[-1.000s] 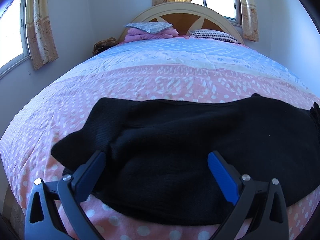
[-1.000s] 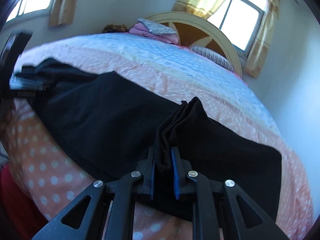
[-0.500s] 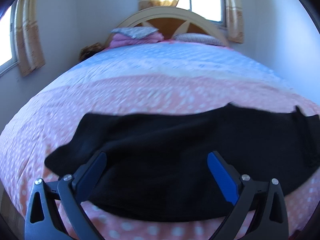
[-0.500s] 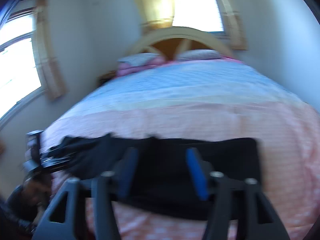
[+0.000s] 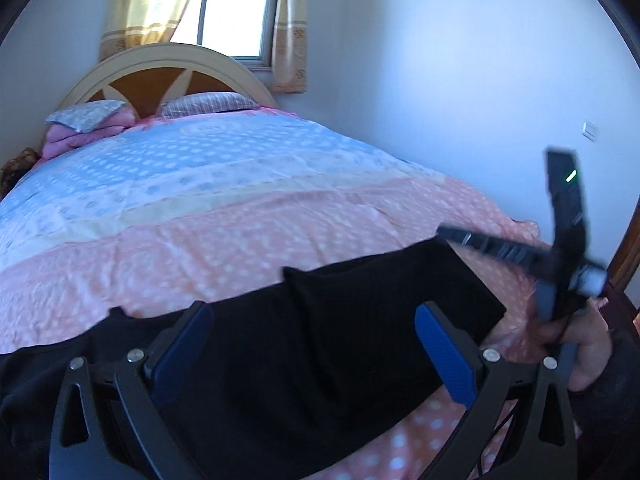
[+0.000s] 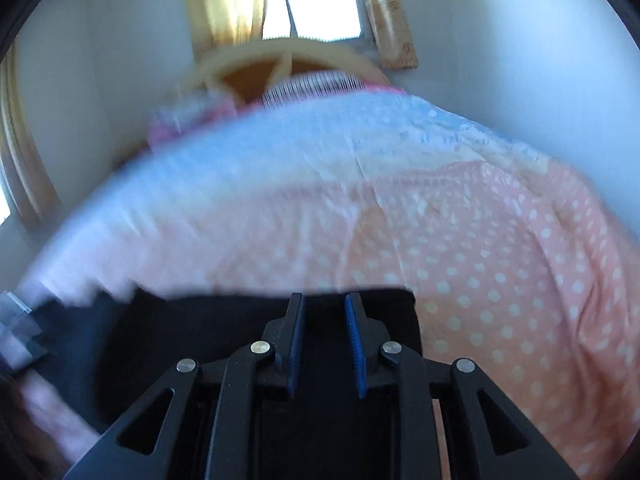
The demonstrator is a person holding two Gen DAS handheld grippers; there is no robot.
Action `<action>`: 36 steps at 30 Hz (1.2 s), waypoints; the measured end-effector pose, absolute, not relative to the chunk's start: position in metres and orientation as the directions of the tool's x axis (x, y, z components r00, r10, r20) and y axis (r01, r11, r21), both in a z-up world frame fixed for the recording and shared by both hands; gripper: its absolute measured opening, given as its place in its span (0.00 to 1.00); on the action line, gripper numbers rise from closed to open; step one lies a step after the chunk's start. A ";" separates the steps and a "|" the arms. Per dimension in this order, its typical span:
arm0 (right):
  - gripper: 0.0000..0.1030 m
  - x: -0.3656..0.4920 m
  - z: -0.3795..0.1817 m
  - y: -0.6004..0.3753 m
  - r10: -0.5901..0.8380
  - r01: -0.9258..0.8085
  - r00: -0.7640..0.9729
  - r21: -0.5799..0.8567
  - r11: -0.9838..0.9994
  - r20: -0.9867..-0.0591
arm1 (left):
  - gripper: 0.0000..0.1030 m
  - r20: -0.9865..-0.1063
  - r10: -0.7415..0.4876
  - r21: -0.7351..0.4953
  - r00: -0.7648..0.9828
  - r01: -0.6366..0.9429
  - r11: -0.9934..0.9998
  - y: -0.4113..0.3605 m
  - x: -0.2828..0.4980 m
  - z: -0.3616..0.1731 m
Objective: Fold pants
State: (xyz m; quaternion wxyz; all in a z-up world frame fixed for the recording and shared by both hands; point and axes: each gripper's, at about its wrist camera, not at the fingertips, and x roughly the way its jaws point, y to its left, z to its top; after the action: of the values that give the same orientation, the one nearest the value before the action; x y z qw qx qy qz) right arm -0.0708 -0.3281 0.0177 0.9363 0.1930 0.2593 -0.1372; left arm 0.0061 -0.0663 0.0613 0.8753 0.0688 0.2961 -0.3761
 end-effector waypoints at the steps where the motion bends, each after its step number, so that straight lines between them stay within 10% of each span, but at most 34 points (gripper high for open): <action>1: 0.24 -0.077 0.027 -0.340 -0.173 0.375 0.843 0.326 0.868 -0.509 | 1.00 -0.573 -0.618 -0.094 0.538 0.706 0.702 -0.072 0.003 0.057; 9: 0.29 -0.083 -0.015 -0.410 -0.193 0.523 0.641 0.238 0.818 -0.743 | 1.00 -0.705 -0.505 -0.060 0.498 0.667 0.743 -0.109 0.011 0.004; 23: 0.29 -0.152 0.014 -0.483 -0.675 0.907 0.286 -0.035 0.419 -0.680 | 1.00 -0.673 -0.518 -0.088 0.528 0.638 0.765 -0.050 0.007 0.014; 36: 0.28 -0.014 0.039 -0.195 0.021 0.187 0.805 0.288 0.939 -0.593 | 1.00 -0.596 -0.237 -0.186 0.767 0.156 0.970 0.172 0.019 0.034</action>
State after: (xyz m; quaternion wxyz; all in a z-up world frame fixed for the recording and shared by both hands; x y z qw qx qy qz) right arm -0.0144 -0.1953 0.0390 0.9349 0.1686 0.3091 -0.0444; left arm 0.0192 0.1717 0.0342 0.9380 -0.0629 0.3245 -0.1048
